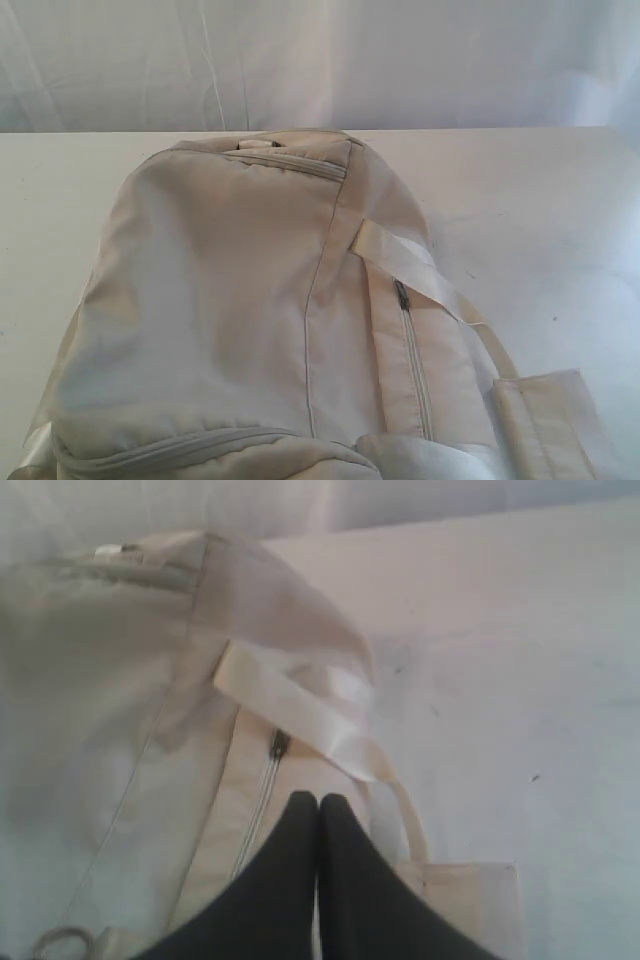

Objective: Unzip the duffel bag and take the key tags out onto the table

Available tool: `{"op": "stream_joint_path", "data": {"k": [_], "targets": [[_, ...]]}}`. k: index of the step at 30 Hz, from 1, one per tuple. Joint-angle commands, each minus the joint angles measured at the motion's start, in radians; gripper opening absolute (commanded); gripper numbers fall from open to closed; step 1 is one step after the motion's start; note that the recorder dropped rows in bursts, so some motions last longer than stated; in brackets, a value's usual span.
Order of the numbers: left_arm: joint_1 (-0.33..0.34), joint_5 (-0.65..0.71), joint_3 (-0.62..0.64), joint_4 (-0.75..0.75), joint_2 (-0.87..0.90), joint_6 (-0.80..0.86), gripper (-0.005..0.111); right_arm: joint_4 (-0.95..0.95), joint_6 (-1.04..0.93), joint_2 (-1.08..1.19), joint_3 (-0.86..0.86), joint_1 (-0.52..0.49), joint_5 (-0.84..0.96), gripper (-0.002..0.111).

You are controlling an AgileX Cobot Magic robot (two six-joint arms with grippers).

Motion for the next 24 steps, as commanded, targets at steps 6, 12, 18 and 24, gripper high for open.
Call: {"op": "stream_joint_path", "data": {"k": [6, 12, 18, 24], "targets": [[-0.052, 0.352, -0.029, -0.471, 0.144, 0.389, 0.0, 0.039, -0.177, 0.171, -0.08, 0.004, 0.036, 0.0], [-0.164, 0.289, -0.031, -0.205, 0.253, 0.242, 0.0, 0.034, -0.188, 0.179, -0.08, 0.004, 0.016, 0.0], [-0.411, 0.238, -0.105, 0.001, 0.405, 0.106, 0.0, 0.034, -0.188, 0.179, -0.08, 0.004, -0.013, 0.0], [-0.729, 0.155, -0.211, 0.177, 0.511, -0.041, 0.0, 0.032, -0.188, 0.179, -0.08, 0.004, -0.015, 0.0]]}}
